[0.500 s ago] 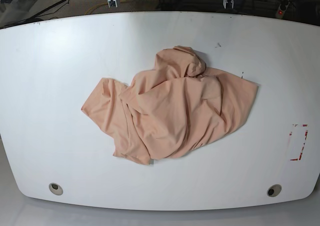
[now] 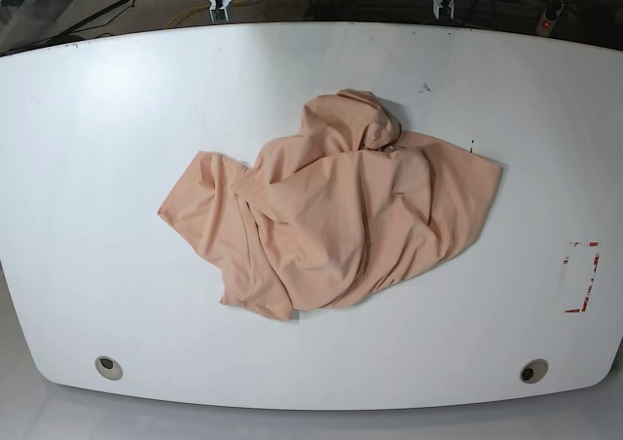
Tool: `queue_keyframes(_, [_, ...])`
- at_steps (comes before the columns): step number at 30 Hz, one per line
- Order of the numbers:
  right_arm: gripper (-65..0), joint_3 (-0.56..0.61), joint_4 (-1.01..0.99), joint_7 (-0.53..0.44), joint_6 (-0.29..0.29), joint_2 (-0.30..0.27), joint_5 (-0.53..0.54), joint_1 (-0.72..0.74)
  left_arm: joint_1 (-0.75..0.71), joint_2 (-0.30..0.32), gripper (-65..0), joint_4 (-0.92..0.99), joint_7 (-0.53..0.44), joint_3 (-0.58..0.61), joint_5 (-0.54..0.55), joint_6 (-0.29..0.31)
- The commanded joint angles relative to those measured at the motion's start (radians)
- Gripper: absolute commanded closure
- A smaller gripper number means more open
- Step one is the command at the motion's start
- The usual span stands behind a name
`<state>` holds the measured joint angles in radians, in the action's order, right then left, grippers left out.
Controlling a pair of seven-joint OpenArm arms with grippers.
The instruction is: Fold the T-shirt properly
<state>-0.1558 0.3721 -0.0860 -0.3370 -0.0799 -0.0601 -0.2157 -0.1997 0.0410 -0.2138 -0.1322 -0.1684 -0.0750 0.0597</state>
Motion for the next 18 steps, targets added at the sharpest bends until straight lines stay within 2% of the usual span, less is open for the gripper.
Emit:
queue_keyframes(1, [-24.1, -0.001, 0.008, -0.010, -0.004, -0.005, 0.001, -0.006, -0.007, 0.003, -26.0, -0.002, -0.007, 0.000, -0.003, -0.002])
queue_keyframes(10, [-23.9, -0.003, 0.152, -0.028, -0.004, -0.005, 0.010, -0.106, -0.030, 0.003, -26.0, -0.016, -0.007, -0.001, 0.001, -0.002])
queue_keyframes(15, [-23.9, -0.006, 0.245, -0.024, -0.004, -0.004, 0.012, -0.181, -0.132, 0.004, -26.0, -0.210, -0.007, -0.003, 0.001, -0.002])
queue_keyframes(18, [-23.9, -0.006, 0.328, 0.021, -0.009, -0.002, 0.012, -0.228, -0.217, 0.003, -26.0, -0.356, -0.004, -0.003, 0.001, -0.002])
